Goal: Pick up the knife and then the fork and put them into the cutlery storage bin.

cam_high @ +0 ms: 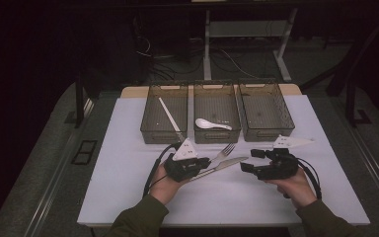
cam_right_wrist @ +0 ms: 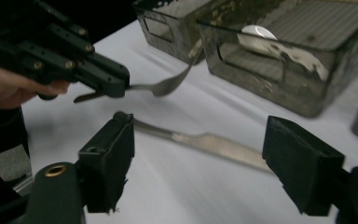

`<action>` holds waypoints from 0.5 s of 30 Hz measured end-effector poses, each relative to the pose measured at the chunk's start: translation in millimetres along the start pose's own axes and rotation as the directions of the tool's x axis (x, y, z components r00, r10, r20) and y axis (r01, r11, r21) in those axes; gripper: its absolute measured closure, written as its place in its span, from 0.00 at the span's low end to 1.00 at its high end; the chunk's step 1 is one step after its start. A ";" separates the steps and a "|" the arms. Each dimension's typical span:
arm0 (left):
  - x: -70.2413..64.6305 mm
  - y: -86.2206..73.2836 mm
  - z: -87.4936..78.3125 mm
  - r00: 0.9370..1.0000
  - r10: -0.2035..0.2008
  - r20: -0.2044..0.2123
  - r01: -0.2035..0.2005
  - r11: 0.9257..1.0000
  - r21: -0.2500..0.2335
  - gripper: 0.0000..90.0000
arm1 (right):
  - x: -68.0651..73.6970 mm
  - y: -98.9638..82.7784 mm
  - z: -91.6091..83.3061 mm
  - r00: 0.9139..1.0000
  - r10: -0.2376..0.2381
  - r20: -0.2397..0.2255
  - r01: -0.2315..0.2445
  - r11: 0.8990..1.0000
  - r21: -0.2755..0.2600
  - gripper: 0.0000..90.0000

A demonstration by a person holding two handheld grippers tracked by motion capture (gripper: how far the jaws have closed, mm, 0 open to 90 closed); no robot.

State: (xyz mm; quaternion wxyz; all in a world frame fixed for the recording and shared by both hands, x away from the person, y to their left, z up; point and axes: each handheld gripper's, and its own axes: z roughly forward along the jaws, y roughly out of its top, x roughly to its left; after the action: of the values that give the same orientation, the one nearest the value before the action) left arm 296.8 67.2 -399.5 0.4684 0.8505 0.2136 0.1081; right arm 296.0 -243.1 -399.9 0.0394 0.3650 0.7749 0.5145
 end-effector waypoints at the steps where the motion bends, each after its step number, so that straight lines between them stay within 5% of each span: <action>1: 0.2 0.1 -0.7 1.000 0.000 -0.002 0.000 1.000 -0.003 0.94 | 0.0 3.4 3.4 1.000 0.002 -0.007 -0.002 1.000 -0.004 0.32; 15: 0.3 0.7 -2.9 1.000 0.002 -0.019 -0.002 1.000 -0.015 0.94 | -0.7 25.4 36.7 0.995 0.056 -0.081 -0.058 0.998 -0.024 0.55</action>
State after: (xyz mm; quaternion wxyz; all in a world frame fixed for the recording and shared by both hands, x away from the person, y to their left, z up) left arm 296.1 69.2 -397.4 0.4726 0.8460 0.2164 0.1185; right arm 325.9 -210.2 -396.3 -0.0017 0.3656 0.7583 0.5398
